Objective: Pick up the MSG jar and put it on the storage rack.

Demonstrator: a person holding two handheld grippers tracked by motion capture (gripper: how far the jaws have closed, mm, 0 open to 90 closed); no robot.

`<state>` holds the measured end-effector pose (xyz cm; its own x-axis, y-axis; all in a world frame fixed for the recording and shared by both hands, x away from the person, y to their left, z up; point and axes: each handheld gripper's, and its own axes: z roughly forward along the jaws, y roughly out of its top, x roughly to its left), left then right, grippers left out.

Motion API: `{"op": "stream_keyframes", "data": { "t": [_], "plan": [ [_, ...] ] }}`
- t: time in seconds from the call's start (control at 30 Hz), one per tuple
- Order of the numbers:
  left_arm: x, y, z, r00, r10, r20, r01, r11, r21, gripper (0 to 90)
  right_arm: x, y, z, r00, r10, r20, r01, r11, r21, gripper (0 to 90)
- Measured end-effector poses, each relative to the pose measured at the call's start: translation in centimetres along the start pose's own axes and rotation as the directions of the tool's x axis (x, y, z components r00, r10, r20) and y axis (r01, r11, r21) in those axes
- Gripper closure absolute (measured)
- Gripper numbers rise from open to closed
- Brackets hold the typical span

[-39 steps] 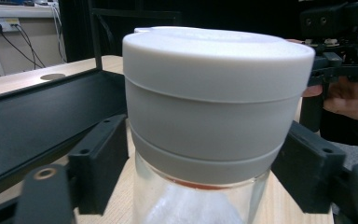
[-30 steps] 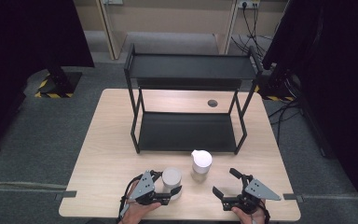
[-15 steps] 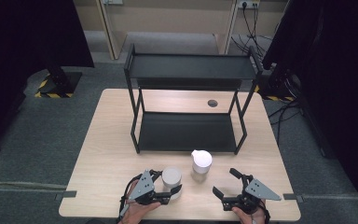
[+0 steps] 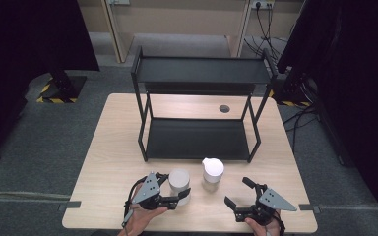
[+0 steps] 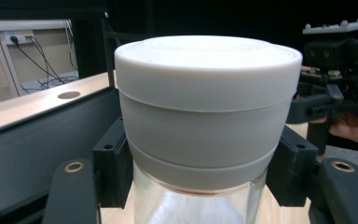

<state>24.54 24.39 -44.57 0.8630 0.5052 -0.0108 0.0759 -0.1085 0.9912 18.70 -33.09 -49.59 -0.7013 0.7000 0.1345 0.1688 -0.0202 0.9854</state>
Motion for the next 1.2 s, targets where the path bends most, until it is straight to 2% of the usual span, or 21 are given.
{"op": "stream_keyframes", "data": {
  "t": [0.4,0.6,0.77,0.9,1.03,1.13,1.17,1.2],
  "plan": [
    [1.0,2.3,0.1,0.9996,-0.016,-0.023,0.016,0.9998,0.008,34.9,0.0,0.0,-0.1,1.0,0.001,0.0,-0.001,1.0,-0.002,0.6],
    [1.3,3.6,0.3,0.9997,-0.006,-0.024,0.007,0.9998,0.017,34.9,-0.1,-0.1,-0.1,1.0,0.003,-0.002,-0.003,1.0,-0.005,0.6],
    [1.8,4.6,0.6,0.9997,-0.018,-0.014,0.018,0.9998,0.009,35.0,-0.1,-0.1,-0.1,1.0,0.004,-0.001,-0.004,1.0,-0.007,0.6],
    [2.0,5.6,0.7,0.9999,-0.009,-0.014,0.009,0.9999,0.009,34.9,-0.1,-0.1,-0.1,1.0,0.004,-0.002,-0.004,1.0,-0.007,0.6],
    [2.7,6.5,0.7,0.9995,-0.032,0.002,0.032,0.9995,-0.001,35.0,-0.1,-0.1,-0.1,1.0,0.005,-0.003,-0.005,1.0,-0.007,0.6],
    [3.1,7.7,0.8,0.9998,-0.016,-0.009,0.016,0.9999,0.001,34.9,-0.1,-0.1,-0.1,1.0,0.005,-0.003,-0.005,1.0,-0.007,0.6],
    [3.3,8.6,0.8,0.9999,-0.003,-0.016,0.003,1.0,-0.001,35.0,-0.1,-0.1,-0.1,1.0,0.005,-0.003,-0.005,1.0,-0.007,0.6],
    [3.3,8.6,0.8,0.9999,-0.003,-0.016,0.003,1.0,-0.001,35.0,-0.1,-0.1,-0.1,1.0,0.005,-0.003,-0.005,1.0,-0.007,0.6]
  ]
}}
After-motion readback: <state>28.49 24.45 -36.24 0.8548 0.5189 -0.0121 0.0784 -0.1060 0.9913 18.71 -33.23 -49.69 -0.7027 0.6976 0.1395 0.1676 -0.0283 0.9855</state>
